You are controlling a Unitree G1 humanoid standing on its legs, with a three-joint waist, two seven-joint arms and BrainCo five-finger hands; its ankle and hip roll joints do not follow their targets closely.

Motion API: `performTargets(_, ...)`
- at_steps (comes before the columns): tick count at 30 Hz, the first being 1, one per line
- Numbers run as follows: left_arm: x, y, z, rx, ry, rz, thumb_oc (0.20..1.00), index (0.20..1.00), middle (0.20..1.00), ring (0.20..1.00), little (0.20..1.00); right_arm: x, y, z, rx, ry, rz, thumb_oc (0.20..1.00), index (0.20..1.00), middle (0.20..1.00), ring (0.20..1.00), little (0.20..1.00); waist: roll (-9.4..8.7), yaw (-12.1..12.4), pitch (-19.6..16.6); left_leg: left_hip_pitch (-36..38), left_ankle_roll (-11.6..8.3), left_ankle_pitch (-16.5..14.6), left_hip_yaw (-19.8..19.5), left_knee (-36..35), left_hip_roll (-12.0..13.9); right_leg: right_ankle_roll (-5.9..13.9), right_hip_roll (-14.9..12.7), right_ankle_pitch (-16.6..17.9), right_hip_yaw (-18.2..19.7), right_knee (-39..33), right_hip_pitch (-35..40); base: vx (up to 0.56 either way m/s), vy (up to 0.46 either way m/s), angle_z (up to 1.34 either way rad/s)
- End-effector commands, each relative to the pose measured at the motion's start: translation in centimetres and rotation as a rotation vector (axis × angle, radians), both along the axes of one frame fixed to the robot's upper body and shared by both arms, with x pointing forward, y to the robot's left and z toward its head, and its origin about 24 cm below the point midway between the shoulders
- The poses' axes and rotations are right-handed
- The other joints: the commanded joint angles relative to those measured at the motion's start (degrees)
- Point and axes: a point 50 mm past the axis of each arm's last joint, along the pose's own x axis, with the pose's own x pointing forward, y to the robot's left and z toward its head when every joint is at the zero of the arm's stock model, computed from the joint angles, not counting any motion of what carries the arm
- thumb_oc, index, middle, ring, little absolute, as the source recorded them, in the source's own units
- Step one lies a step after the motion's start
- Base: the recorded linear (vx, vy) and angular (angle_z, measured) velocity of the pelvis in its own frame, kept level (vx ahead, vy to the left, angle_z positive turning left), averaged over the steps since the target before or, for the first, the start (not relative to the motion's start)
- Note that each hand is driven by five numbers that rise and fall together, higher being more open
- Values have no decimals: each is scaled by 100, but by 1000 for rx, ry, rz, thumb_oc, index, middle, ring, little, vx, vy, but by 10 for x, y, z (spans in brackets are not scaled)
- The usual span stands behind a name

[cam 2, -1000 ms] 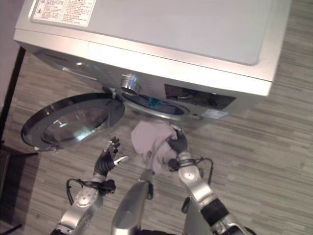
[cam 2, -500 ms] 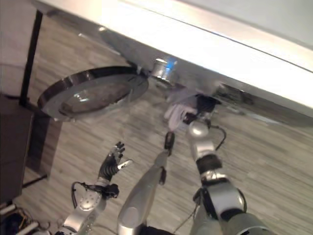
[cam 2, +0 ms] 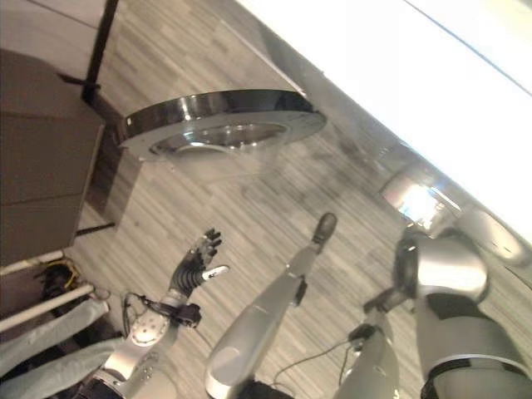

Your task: Grab the laundry basket,head to the washer,open it,put in the laundry and shut it.

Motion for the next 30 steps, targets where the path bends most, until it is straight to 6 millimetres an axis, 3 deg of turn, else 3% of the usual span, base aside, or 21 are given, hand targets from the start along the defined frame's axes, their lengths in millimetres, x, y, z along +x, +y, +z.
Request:
performTargets(1,-4,-6,0,-62,10,-18,1000,1000,1000,1000,1000,-77,-49,159,-201,-452,-229,200,200,200,200,200,283,54,-225,-494,-78,-773,266,93,59,-417,29,-858,181,796,-309,41,4,18)
performTargets(5,-6,-8,-3,-79,38,-12,1000,1000,1000,1000,1000,-99,-50,192,-312,-459,-304,200,200,200,200,200,189,49,-322,-577,-62,-763,200,74,25,-432,35,-929,174,902,-418,38,14,12)
performTargets(6,-5,-8,-2,-85,36,-12,1000,1000,1000,1000,1000,-94,-50,187,-426,-336,-329,200,200,200,200,200,84,26,-326,-551,-61,-758,189,50,44,-439,57,-933,162,876,-373,13,-1,8)
performTargets(8,-4,-9,-1,-88,30,-10,1000,1000,1000,1000,1000,-86,-49,181,-473,-258,-309,200,200,200,200,200,80,-1,-302,-513,-60,-751,199,30,60,-447,74,-918,172,849,-355,-4,-4,8)
performTargets(9,-1,-9,2,-76,10,-25,1000,1000,1000,1000,1000,-64,-52,153,-503,-83,-216,222,222,222,222,222,22,-27,-262,-487,-51,-751,234,34,92,-473,95,-898,192,809,-329,-25,-35,-2)
performTargets(10,-1,-9,5,-66,-2,-36,1000,1000,1000,1000,1000,-54,-54,137,-480,-26,-121,545,545,545,545,545,-7,-58,-196,-457,-47,-757,271,49,140,-505,118,-888,208,777,-306,-34,-45,-7)
performTargets(11,1,-9,6,-62,-8,-47,1000,1000,1000,1000,1000,-51,-60,122,-457,40,-108,667,667,667,667,667,-22,-79,-166,-453,-52,-757,287,66,161,-518,135,-893,203,748,-285,-20,-39,-10)
performTargets(12,1,-8,6,-60,-7,-47,1000,1000,1000,1000,1000,-51,-61,122,-456,41,-105,859,859,859,859,859,-30,-75,-159,-444,-55,-762,290,69,166,-523,142,-891,205,736,-272,-22,-27,-8)
performTargets(13,3,-9,10,-65,-19,-54,1000,1000,1000,1000,1000,-47,-61,113,-438,78,-100,1000,1000,1000,1000,1000,-43,-93,-123,-421,-56,-766,308,87,188,-537,164,-872,212,661,-231,-13,-17,-7)
performTargets(15,3,-8,10,-64,-19,-53,1000,1000,1000,1000,1000,-47,-60,113,-438,77,-99,1000,1000,1000,1000,1000,-44,-94,-111,-410,-57,-768,310,86,192,-538,171,-864,214,646,-216,-17,-17,-6)
performTargets(17,2,-10,11,-60,-24,-60,1000,1000,1000,1000,1000,-32,-55,79,-469,216,-56,1000,1000,1000,1000,1000,-5,-104,-32,-361,-50,-759,325,119,225,-556,221,-850,222,606,-134,-56,-33,-4)
performTargets(22,1,-10,12,-57,-35,-56,1000,1000,1000,1000,1000,-21,-36,73,-564,233,-70,1000,1000,1000,1000,1000,14,-161,33,-203,-43,-748,341,99,247,-565,288,-808,291,496,-2,-36,2,-10)
performTargets(25,2,-11,13,-53,-39,-60,1000,1000,1000,1000,1000,-21,-34,76,-556,199,-70,1000,1000,1000,1000,1000,2,-182,55,-168,-52,-734,349,74,258,-569,313,-793,307,443,29,-40,-5,-13)
performTargets(26,5,-12,13,-49,-40,-67,1000,1000,1000,1000,1000,-28,-38,91,-463,64,-77,1000,1000,1000,1000,1000,-14,-228,75,-165,-67,-724,347,44,257,-571,334,-789,325,426,17,-38,-4,-5)
performTargets(30,7,-11,13,-46,-36,-52,1000,1000,1000,1000,1000,-30,-32,102,-446,-27,-77,1000,1000,1000,1000,1000,-62,-259,62,-109,-61,-739,355,31,266,-580,355,-794,383,438,16,-11,11,-3)
